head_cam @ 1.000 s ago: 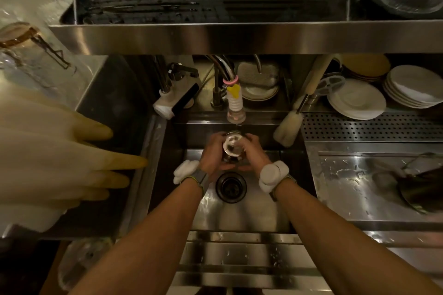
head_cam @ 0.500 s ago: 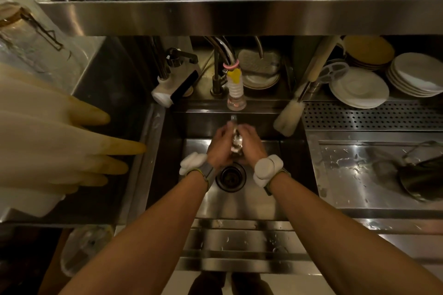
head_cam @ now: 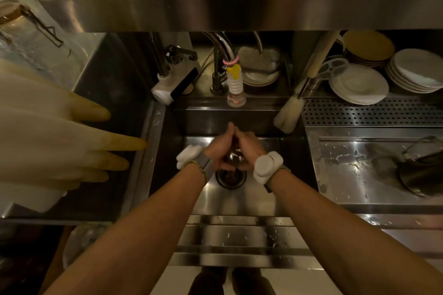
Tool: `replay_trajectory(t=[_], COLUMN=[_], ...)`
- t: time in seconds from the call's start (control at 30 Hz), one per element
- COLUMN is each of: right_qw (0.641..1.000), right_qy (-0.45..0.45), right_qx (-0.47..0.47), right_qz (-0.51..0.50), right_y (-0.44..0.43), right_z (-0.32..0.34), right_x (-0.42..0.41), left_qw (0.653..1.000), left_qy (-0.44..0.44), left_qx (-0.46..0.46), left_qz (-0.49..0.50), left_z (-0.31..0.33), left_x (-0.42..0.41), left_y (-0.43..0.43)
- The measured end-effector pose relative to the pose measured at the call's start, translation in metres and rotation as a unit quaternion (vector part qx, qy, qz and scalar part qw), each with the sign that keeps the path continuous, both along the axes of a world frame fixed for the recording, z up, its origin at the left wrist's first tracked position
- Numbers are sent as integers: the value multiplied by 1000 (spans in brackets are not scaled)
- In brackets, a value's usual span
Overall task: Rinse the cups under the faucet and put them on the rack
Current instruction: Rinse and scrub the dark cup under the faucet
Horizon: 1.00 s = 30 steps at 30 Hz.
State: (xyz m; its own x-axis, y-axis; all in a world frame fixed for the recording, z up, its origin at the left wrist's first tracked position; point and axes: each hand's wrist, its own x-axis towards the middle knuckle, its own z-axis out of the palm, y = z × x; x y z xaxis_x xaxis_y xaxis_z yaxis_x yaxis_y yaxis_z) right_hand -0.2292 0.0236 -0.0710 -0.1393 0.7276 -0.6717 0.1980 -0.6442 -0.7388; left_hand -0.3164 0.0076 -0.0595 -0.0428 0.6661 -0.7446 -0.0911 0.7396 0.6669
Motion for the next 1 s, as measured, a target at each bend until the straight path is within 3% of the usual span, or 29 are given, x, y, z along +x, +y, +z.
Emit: replay_trajectory(t=[0.13,0.27,0.33,0.47,0.63,0.73,0.8,0.9,1.0], right_qw=[990,999,999,995,999,995,993,995,990], right_qy=[30,12,31,13,36,44,57,79,110], right_qx=[133,-36,-25,95,8,61,85,-36,-32], right_qz=[-38,6,-9,-34,-19,-60,-66,-40,-80], right_y=[5,-9,-9,-5,31,4,1,-3,-2], right_z=[3,5,5,7,-122,-10,4,-6,-9], right_x=[-3,-2,-1,-3,-2,0,2,1,-1], left_qw=[982,999,999,988,996,983,982,995,989], left_qy=[64,12,4,-19,-67,-104,-91,-65,-83], left_qx=[133,8,14,107,22,62,65,7,23], left_qz=[121,37,30,111,52,136,152,69,120], left_z=[2,-15,-11,15,24,11,-2,-12,-3], left_x=[0,-1,-4,0,9,-7,-9,-10,-14], left_y=[12,-10,-8,-9,-18,-4,-2,-7,-3])
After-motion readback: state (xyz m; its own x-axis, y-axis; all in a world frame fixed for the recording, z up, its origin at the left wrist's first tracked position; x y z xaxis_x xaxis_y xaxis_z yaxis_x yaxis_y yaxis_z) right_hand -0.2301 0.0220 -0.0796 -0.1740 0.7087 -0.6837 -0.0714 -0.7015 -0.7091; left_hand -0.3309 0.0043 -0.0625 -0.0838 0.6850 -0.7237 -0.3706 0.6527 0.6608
